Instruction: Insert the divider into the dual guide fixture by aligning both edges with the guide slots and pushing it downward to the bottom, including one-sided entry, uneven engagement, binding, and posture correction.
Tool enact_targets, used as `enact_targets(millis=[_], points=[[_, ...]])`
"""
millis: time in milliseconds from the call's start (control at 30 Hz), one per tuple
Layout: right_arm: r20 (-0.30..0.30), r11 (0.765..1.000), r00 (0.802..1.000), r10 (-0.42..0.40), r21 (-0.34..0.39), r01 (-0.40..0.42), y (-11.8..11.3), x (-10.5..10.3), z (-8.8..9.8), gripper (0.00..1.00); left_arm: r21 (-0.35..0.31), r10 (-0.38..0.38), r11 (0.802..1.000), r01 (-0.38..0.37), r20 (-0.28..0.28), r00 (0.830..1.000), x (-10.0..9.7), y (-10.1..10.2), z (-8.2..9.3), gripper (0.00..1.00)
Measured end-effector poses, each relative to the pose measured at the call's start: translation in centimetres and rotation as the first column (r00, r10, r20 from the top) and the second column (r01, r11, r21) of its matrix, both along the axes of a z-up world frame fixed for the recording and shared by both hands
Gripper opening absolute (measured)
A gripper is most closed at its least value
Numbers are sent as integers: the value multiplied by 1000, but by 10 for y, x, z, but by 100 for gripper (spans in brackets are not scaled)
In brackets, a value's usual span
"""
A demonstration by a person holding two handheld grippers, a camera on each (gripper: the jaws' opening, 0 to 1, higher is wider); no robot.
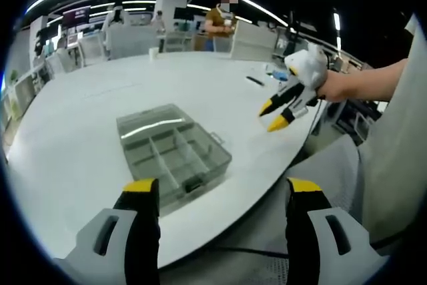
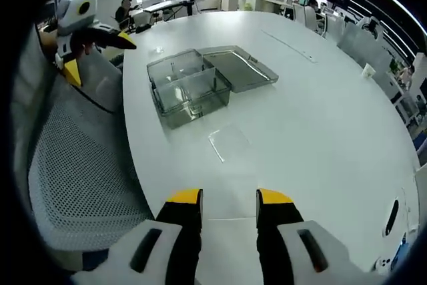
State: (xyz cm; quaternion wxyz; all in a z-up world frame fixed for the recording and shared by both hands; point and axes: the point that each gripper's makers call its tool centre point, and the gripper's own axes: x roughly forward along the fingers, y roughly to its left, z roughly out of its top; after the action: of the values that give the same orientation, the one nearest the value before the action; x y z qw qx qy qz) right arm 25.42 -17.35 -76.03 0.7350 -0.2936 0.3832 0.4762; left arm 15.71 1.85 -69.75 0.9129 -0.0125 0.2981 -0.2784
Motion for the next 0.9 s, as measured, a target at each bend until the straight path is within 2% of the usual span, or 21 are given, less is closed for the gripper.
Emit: enact_targets(millis=[567,900], points=[[32,998,999,25,58,-27,30,-8,21,27,-2,-3,1000,3,11,1000,2,0,3,76],[39,996,999,32,83,-35,39,-13,28,27,-3,-8,1000,8,16,1000,3,0,3,76]])
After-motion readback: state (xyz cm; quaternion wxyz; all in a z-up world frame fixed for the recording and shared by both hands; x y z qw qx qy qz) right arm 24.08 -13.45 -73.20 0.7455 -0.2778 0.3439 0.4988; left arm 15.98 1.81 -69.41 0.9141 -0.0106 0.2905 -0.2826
